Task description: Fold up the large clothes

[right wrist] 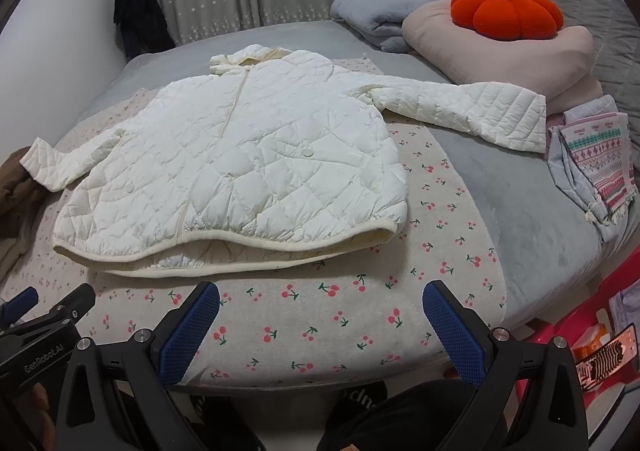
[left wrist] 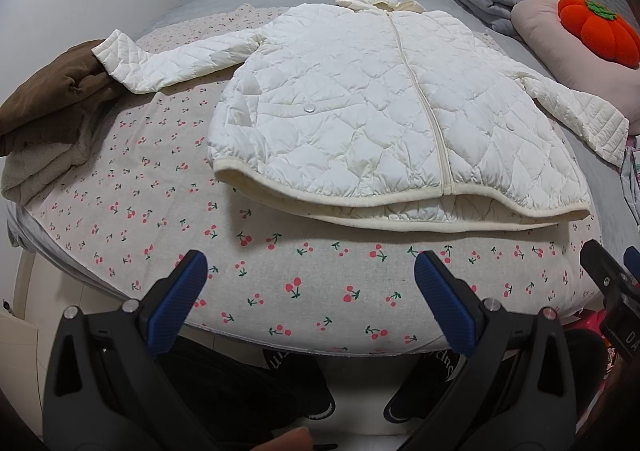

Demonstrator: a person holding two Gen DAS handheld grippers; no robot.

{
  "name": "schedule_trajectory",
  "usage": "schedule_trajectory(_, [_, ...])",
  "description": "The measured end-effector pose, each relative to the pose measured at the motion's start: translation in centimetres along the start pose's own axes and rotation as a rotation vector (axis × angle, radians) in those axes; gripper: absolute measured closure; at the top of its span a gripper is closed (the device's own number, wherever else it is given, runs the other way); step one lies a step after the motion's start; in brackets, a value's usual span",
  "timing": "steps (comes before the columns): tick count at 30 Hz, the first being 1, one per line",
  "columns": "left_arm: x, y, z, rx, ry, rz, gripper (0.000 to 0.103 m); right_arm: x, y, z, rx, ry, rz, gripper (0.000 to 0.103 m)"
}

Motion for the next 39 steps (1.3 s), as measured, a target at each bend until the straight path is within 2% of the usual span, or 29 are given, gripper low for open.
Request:
schedule_trajectory(20, [0.1,0.1,0.3,0.011,-0.01,-0.001,0.0,-0.3,0.5,-0.1,0.024,0.008,0.008,0.0])
schedule_trajectory(39, [-0.1,0.7,-1.3,0.021,0.017,0.017,0.0,0.2,0.0,-1.4,0.001,0.017,0.023,0.0])
Point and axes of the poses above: each gripper's, at about its wrist camera, not at the fingertips, and z roughly against the way its jaws point, y to its left, x to its top, the point moved 7 cm from there along -z, roughly the way its jaws point, and after that the axes turned 11 degrees about -y, right-handed, at the moved point
